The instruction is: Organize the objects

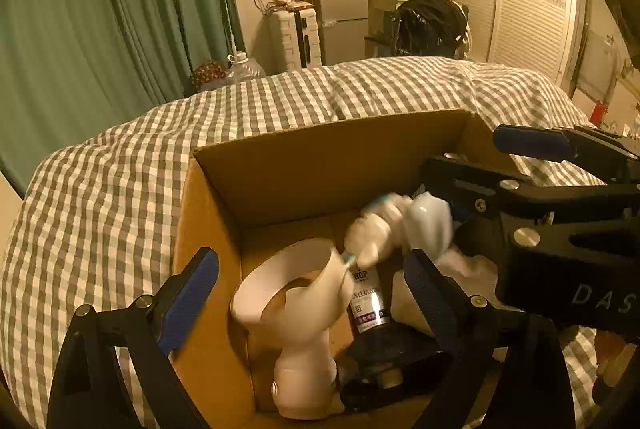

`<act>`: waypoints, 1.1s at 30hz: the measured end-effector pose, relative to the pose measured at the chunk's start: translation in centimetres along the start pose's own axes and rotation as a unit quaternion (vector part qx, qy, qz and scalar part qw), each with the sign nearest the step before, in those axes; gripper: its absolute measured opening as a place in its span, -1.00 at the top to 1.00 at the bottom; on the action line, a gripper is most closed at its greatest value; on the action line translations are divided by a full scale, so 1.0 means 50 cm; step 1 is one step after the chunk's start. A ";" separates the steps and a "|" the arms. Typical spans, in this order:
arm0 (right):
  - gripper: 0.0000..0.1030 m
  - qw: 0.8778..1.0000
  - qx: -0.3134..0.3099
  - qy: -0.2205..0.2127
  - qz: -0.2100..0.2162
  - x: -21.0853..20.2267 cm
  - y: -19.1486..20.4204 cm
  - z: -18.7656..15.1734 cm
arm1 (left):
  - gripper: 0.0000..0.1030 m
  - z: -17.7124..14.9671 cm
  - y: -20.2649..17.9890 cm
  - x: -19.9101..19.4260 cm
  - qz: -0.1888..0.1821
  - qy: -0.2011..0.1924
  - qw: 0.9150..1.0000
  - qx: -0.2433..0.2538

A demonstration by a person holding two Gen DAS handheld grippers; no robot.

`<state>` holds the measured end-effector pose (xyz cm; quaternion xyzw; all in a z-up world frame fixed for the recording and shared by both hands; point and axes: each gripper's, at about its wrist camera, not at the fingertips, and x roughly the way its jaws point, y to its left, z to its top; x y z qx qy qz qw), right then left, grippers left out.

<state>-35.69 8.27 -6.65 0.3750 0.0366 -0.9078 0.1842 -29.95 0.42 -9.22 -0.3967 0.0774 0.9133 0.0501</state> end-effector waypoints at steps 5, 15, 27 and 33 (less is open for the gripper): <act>-0.46 1.000 0.002 -0.017 -0.018 -0.048 0.002 0.005 | -0.91 0.009 0.002 -0.063 0.004 -0.027 1.000 -0.012; -0.63 0.993 0.011 -0.108 -0.039 -0.269 0.009 0.034 | -0.95 0.037 -0.002 -0.258 0.028 -0.106 0.994 -0.023; -0.82 0.974 -0.005 -0.215 -0.065 -0.548 0.060 0.017 | -1.00 0.027 -0.006 -0.505 0.075 -0.214 0.973 -0.044; -0.93 0.962 0.001 -0.266 -0.064 -0.642 0.076 -0.039 | -1.00 -0.052 0.014 -0.586 0.093 -0.273 0.952 -0.105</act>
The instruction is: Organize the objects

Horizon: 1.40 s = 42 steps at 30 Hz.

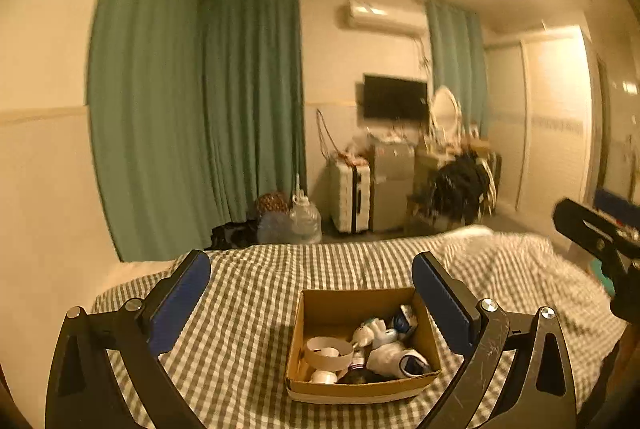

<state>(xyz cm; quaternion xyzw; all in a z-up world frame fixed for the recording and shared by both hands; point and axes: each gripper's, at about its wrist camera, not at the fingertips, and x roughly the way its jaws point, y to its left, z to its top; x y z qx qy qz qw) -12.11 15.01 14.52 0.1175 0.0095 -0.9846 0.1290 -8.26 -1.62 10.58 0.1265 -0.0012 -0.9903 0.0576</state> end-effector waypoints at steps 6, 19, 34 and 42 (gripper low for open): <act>-0.97 0.999 -0.013 -0.039 -0.024 -0.046 0.007 -0.064 | -1.00 -0.042 0.047 -0.031 0.034 -0.017 0.998 -0.040; -0.97 0.996 -0.034 -0.018 -0.078 0.052 0.012 -0.265 | -1.00 -0.207 0.029 -0.011 0.038 -0.032 0.999 0.015; -0.97 0.996 -0.038 0.013 -0.082 0.069 0.015 -0.311 | -1.00 -0.255 0.005 0.021 0.031 0.005 0.999 0.021; -0.97 0.996 -0.042 0.019 -0.080 0.072 0.023 -0.313 | -1.00 -0.262 0.008 0.024 0.034 0.012 0.999 0.017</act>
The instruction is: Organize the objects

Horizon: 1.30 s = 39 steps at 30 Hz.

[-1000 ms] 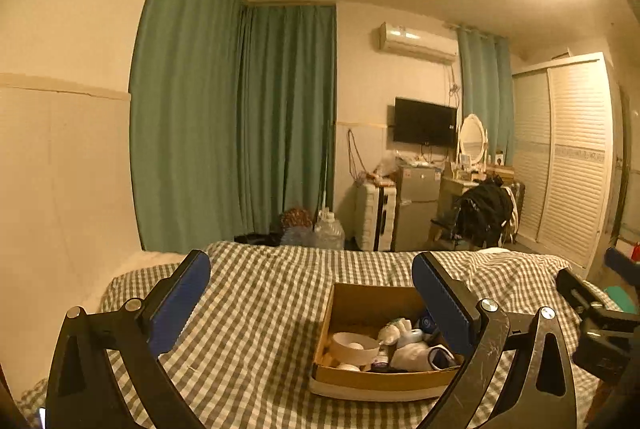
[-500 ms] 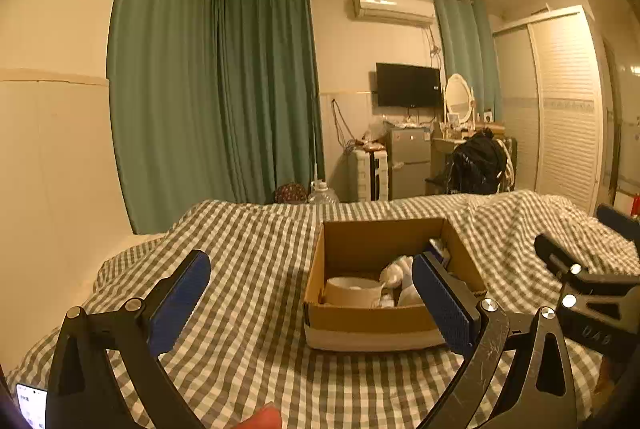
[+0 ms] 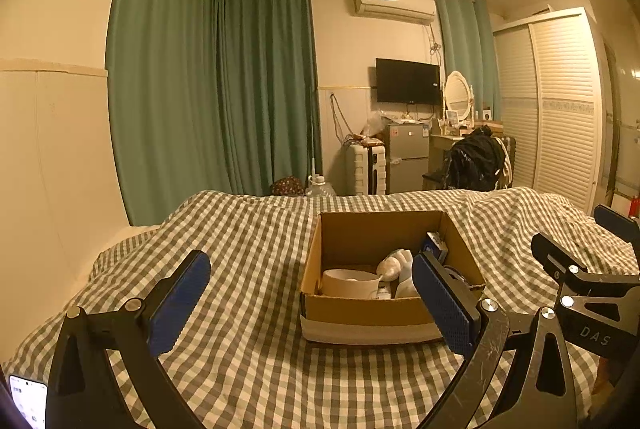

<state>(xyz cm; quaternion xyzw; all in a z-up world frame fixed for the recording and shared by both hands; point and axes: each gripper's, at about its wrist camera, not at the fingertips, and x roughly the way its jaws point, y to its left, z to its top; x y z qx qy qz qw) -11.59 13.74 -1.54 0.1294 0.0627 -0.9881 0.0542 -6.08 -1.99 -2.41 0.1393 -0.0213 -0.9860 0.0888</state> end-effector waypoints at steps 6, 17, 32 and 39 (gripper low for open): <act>-0.97 1.000 -0.003 0.001 0.000 -0.001 0.005 0.000 | -1.00 0.001 0.000 0.001 -0.002 0.003 1.000 -0.001; -0.97 1.000 -0.002 0.003 0.001 0.000 0.008 -0.002 | -1.00 -0.001 -0.001 0.002 -0.003 0.007 1.000 -0.002; -0.97 1.000 -0.001 0.008 0.002 0.001 0.010 -0.004 | -1.00 -0.005 0.000 0.003 -0.002 0.008 1.000 -0.003; -0.97 1.000 -0.001 0.008 0.003 0.001 0.009 -0.004 | -1.00 -0.006 0.001 0.002 -0.003 0.008 1.000 -0.002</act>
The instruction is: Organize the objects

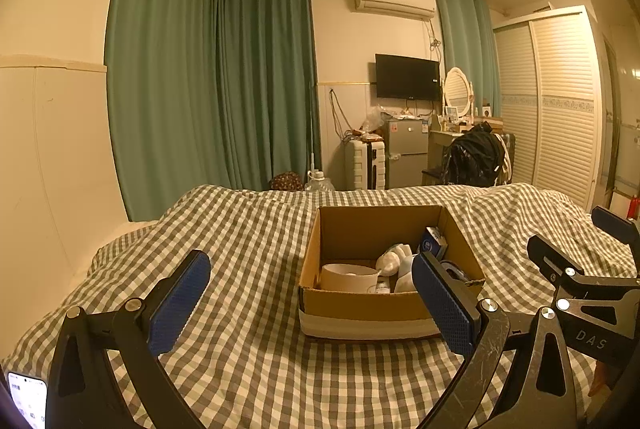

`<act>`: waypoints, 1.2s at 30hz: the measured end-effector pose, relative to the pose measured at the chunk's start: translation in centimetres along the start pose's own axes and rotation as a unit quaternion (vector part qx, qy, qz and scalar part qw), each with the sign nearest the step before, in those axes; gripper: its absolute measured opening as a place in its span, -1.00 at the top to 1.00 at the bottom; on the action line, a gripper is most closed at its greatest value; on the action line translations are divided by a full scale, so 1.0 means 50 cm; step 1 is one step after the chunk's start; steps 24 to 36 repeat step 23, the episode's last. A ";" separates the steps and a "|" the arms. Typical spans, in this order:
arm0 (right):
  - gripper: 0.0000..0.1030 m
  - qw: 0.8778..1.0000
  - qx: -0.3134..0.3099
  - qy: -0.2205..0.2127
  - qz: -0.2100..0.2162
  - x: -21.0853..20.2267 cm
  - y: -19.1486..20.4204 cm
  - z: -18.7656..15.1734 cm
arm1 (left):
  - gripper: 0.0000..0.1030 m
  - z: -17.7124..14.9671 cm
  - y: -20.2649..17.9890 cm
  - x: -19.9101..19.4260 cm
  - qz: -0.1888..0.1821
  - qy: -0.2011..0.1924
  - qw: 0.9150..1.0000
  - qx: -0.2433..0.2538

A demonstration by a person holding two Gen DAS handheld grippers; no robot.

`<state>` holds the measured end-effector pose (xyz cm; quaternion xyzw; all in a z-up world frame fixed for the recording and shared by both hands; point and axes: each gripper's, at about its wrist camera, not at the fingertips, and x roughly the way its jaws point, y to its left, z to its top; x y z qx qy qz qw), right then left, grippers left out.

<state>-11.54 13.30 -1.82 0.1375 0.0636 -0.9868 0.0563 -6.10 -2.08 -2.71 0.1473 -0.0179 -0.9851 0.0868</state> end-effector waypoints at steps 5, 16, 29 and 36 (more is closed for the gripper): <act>-0.97 1.000 0.001 0.003 0.000 0.003 0.003 -0.003 | -1.00 0.001 0.001 -0.001 -0.001 0.001 1.000 -0.001; -0.97 1.000 0.000 0.009 0.001 0.009 0.009 -0.003 | -1.00 0.001 0.000 0.002 -0.002 0.004 1.000 0.001; -0.97 1.000 0.000 0.011 0.001 0.013 0.013 -0.004 | -1.00 0.001 0.002 0.003 -0.006 0.004 1.000 -0.002; -0.97 1.000 0.000 0.011 0.001 0.013 0.013 -0.004 | -1.00 0.001 0.002 0.003 -0.006 0.004 1.000 -0.002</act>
